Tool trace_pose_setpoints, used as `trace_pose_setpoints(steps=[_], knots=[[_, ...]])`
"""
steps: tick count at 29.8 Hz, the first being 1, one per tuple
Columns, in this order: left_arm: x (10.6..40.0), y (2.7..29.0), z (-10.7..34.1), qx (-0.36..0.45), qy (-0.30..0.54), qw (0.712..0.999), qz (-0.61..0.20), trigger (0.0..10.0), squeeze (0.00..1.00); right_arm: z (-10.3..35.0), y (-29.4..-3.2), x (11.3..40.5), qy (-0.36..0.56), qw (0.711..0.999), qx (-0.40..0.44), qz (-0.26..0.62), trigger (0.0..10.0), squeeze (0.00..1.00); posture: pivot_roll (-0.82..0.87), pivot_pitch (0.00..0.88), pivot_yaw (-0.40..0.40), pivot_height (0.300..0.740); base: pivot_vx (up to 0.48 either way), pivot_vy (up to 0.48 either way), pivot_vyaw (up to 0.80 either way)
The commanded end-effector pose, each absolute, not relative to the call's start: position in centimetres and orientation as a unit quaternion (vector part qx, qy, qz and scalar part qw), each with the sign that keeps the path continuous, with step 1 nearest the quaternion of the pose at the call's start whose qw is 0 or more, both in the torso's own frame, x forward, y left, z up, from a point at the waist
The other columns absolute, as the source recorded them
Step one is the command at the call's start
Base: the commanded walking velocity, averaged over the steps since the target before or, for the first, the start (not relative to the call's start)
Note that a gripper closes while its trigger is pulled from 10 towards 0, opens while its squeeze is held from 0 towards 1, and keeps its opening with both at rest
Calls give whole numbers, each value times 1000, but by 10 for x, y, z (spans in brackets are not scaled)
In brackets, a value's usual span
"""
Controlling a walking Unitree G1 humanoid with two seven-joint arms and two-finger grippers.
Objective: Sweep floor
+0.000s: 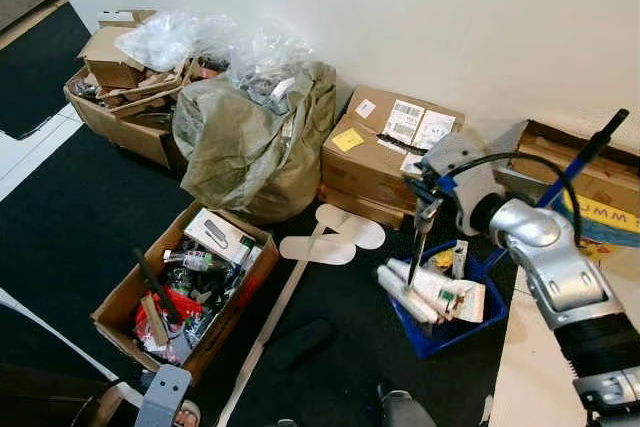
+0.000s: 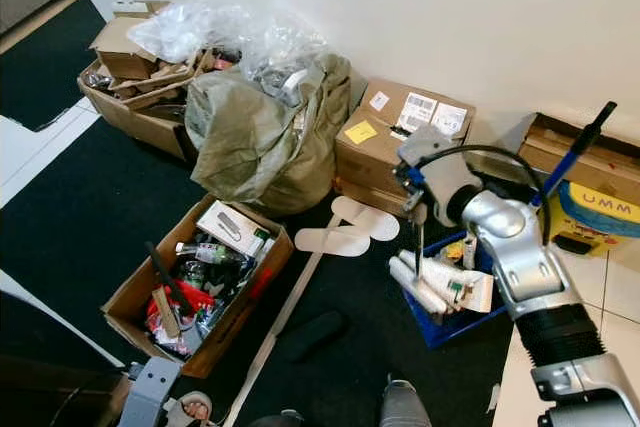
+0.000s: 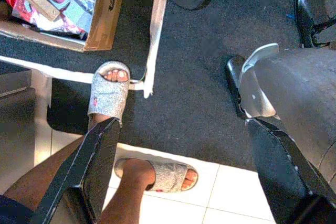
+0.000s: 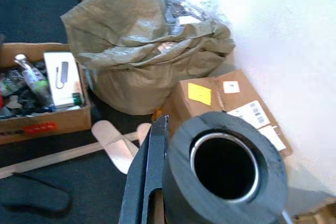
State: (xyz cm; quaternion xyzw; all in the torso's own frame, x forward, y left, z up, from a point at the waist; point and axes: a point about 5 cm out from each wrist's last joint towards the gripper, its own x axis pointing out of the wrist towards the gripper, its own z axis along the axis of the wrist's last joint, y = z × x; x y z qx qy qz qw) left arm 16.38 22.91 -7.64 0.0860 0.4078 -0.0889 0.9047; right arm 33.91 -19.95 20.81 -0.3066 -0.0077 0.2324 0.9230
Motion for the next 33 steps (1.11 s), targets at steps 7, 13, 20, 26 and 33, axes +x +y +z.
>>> trace_pose_setpoints(steps=[7,13,20,26,33], knots=[[149,234,-82,84,434,893,-85,10000,0,223,-201,337,-25,926,-310,211,10000,0,-64,212,110,740,0,0,0],[149,234,-82,84,435,893,-85,10000,0,218,-198,333,5,935,-262,237,10000,0,-66,211,109,740,0,0,0],[148,233,-83,83,435,892,-85,10000,0,216,-197,331,22,940,-232,248,10000,0,-66,212,106,740,0,0,0],[147,233,-83,82,438,891,-85,10000,0,224,-198,331,25,952,-169,254,10000,0,-66,210,106,740,0,0,0],[147,233,-84,82,439,891,-86,10000,0,235,-196,329,8,959,-111,261,10000,0,-70,204,110,740,0,0,0]])
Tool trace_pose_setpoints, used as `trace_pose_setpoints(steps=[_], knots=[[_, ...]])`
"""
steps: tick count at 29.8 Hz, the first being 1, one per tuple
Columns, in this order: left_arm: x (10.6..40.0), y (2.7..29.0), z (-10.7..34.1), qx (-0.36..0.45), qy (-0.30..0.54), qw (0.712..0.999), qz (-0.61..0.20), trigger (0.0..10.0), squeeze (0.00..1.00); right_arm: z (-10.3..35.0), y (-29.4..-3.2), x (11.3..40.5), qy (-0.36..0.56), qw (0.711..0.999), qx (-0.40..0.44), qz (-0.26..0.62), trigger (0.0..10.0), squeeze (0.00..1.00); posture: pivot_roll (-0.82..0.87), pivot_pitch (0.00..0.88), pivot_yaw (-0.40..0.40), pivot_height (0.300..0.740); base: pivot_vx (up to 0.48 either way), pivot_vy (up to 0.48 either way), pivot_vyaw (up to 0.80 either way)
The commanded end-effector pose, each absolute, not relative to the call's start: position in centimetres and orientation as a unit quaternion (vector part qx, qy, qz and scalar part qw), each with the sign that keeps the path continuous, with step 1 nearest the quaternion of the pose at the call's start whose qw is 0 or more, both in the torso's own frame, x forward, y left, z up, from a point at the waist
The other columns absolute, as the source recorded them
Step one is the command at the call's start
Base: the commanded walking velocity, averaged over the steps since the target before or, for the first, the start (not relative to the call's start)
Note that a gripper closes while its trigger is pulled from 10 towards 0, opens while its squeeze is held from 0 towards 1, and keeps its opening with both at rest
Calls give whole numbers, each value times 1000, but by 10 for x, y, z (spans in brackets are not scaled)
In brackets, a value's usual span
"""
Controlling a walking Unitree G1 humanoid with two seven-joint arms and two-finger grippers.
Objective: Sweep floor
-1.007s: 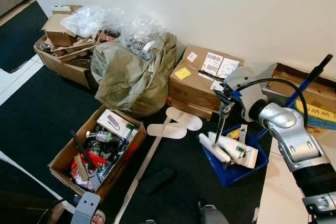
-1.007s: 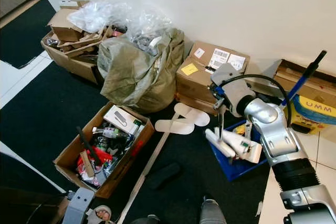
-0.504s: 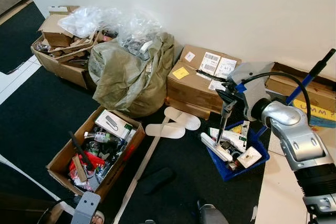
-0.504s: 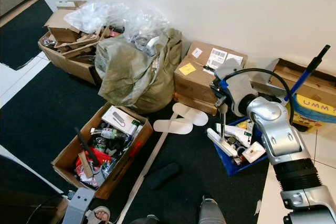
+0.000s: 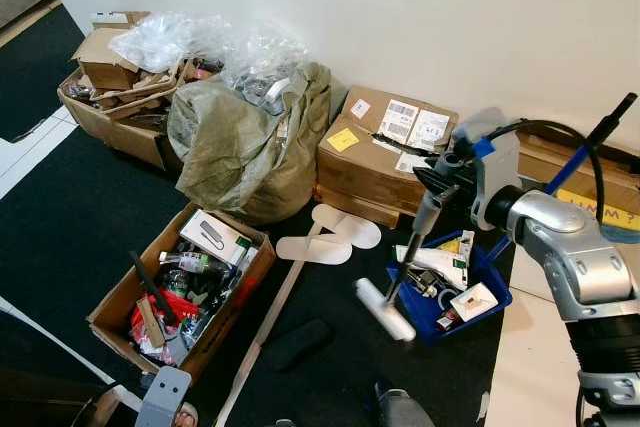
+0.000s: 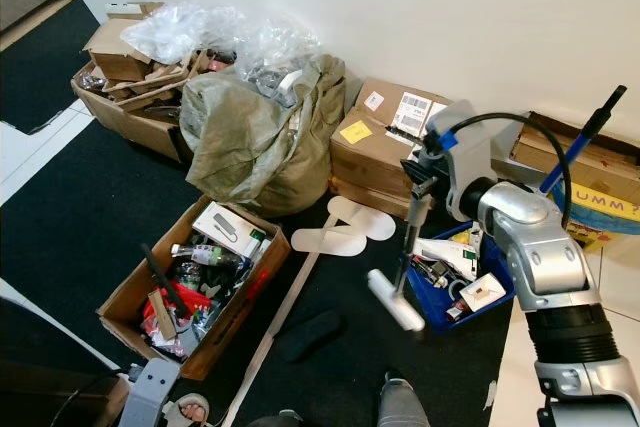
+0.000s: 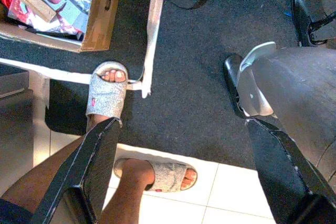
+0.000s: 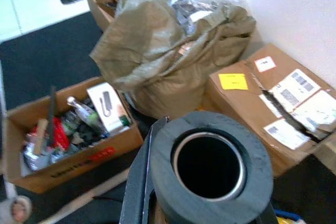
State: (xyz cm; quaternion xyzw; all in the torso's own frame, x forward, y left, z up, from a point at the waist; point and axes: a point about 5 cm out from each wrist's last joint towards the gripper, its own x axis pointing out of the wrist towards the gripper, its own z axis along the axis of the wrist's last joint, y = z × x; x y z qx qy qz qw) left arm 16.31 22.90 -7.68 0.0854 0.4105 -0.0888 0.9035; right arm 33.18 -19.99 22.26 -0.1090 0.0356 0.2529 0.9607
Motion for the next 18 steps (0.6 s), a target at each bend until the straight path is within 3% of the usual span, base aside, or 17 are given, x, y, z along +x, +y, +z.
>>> trace_pose_setpoints(steps=[1,10,18], knots=[[148,233,-83,81,439,891,-84,10000,0,239,-195,330,-1,962,-88,258,10000,0,-72,219,110,740,0,0,0],[152,232,-82,81,438,892,-81,10000,0,246,-188,330,-27,971,4,238,10000,0,-79,189,112,740,0,0,0],[164,230,-79,80,431,896,-67,10000,0,204,-165,328,9,973,83,215,10000,0,-80,142,99,740,0,36,0]])
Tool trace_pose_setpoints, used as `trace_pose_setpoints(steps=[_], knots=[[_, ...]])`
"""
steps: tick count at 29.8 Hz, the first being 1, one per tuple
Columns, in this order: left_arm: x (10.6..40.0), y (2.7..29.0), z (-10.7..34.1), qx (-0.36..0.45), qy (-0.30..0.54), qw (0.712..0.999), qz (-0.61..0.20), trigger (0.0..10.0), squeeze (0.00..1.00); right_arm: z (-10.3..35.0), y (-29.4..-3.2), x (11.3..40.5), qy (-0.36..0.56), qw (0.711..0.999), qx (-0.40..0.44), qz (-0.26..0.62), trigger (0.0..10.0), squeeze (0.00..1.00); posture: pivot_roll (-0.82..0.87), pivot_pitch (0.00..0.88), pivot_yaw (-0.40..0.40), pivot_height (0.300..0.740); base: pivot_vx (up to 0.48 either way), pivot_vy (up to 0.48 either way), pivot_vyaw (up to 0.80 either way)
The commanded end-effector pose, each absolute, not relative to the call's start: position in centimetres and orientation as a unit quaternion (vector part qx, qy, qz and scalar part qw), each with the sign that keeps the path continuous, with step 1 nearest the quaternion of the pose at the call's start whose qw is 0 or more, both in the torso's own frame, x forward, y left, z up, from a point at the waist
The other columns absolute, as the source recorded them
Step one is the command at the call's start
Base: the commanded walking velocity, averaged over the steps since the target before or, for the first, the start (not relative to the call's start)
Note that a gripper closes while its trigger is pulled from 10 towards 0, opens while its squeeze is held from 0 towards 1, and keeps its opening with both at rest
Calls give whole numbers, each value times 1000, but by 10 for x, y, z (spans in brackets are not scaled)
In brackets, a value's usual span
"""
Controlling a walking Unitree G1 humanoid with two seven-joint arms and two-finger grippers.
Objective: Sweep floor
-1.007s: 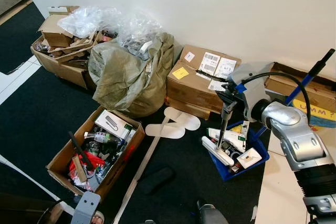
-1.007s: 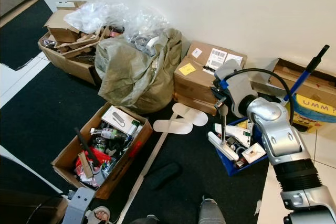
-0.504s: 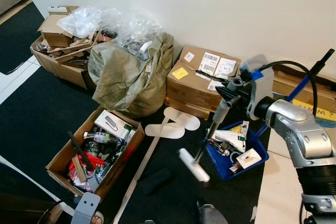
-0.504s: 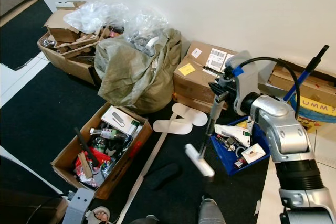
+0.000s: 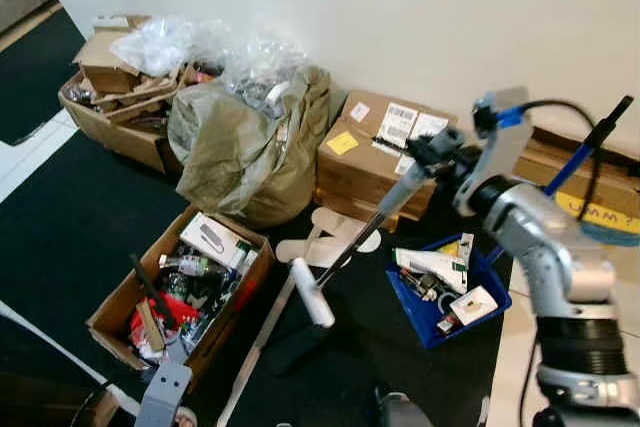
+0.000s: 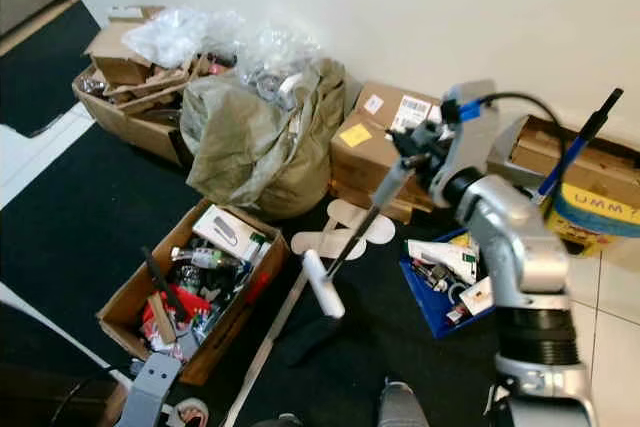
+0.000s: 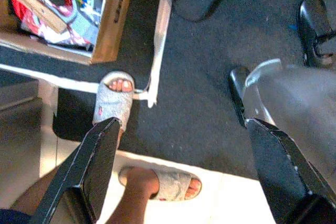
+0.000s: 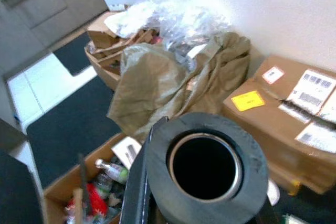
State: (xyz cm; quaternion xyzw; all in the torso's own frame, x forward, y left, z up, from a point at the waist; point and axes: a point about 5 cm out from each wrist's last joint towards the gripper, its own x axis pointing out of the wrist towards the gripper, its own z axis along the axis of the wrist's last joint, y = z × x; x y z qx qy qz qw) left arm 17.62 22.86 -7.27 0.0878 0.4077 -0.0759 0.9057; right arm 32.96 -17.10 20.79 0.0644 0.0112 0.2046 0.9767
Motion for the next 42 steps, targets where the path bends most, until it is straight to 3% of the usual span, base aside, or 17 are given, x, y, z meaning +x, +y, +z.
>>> trace_pose_setpoints(steps=[1,9,25,31,42], knots=[[164,230,-79,80,431,896,-67,10000,0,204,-165,328,9,973,83,215,10000,0,-80,142,99,740,0,289,0],[173,224,-77,83,428,898,-63,10000,0,179,-141,328,44,972,114,201,10000,0,-85,83,85,740,0,321,0],[174,221,-78,81,432,896,-59,10000,0,165,-133,327,76,978,104,166,10000,0,-90,70,91,740,0,413,0],[171,223,-79,78,434,896,-55,10000,0,156,-130,326,100,978,98,157,10000,0,-83,86,89,740,0,347,0],[156,225,-84,77,444,891,-62,10000,0,125,-131,317,150,976,124,95,10000,0,-72,163,83,740,0,0,0]])
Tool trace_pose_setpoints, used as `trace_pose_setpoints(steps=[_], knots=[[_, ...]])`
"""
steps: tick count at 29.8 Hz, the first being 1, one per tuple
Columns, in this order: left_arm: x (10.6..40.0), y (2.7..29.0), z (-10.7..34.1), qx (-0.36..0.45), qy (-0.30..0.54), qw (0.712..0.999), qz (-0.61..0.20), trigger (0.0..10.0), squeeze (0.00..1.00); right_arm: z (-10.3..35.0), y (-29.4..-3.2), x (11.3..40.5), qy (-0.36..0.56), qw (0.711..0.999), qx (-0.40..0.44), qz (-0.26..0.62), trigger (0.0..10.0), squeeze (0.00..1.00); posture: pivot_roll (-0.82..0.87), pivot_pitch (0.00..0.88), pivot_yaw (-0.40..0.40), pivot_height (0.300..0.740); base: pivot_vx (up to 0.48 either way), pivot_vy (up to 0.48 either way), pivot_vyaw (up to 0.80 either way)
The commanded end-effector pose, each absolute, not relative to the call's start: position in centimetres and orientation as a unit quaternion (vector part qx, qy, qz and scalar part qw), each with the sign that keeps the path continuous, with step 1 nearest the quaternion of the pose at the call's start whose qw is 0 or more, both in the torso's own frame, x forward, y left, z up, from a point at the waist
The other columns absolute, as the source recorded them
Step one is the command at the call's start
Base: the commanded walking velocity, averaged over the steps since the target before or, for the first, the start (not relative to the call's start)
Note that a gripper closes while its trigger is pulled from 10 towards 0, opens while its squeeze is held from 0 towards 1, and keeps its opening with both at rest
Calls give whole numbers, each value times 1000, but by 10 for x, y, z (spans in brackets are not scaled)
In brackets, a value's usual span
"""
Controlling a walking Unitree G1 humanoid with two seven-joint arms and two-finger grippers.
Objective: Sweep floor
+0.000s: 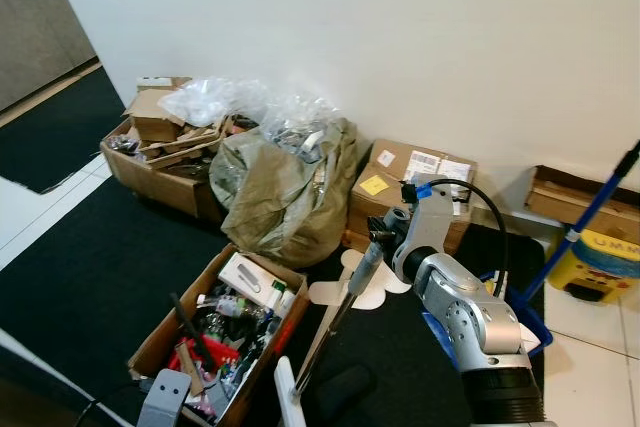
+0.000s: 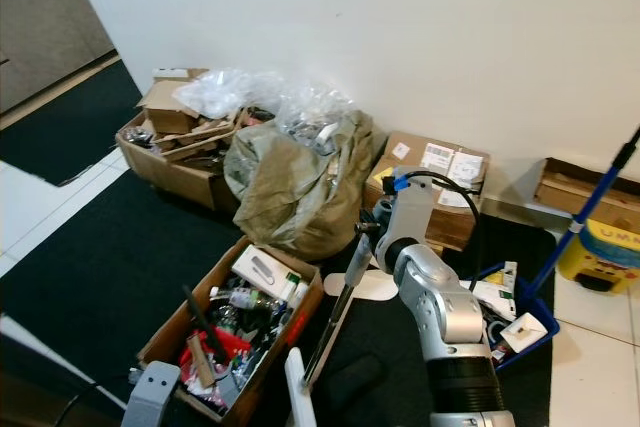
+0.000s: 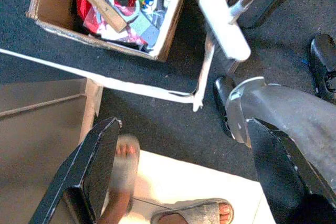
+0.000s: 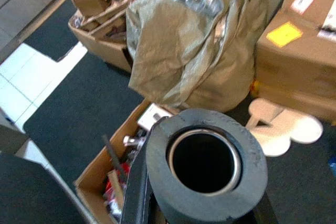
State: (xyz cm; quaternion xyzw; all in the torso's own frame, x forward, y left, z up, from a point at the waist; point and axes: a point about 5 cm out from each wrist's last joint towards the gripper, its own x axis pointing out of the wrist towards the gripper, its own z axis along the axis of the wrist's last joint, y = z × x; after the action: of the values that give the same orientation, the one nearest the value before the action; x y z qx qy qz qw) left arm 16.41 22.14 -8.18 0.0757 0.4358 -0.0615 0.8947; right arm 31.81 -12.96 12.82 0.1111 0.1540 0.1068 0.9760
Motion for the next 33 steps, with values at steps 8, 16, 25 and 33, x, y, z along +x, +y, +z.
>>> trace_pose_setpoints(steps=[8,16,25,33], knots=[[141,227,-88,76,444,890,-68,10000,0,117,-121,320,102,980,156,66,10000,0,-45,223,78,740,0,0,0],[130,235,-88,78,439,892,-74,10000,0,118,-118,326,57,993,99,43,10000,0,-2,307,86,740,0,0,0],[129,241,-83,81,418,901,-85,10000,0,85,-129,326,71,997,-12,-9,10000,0,47,337,96,740,0,0,0],[131,241,-81,82,409,904,-91,10000,0,90,-157,329,71,977,-185,-82,10000,0,32,324,97,740,0,0,0]])
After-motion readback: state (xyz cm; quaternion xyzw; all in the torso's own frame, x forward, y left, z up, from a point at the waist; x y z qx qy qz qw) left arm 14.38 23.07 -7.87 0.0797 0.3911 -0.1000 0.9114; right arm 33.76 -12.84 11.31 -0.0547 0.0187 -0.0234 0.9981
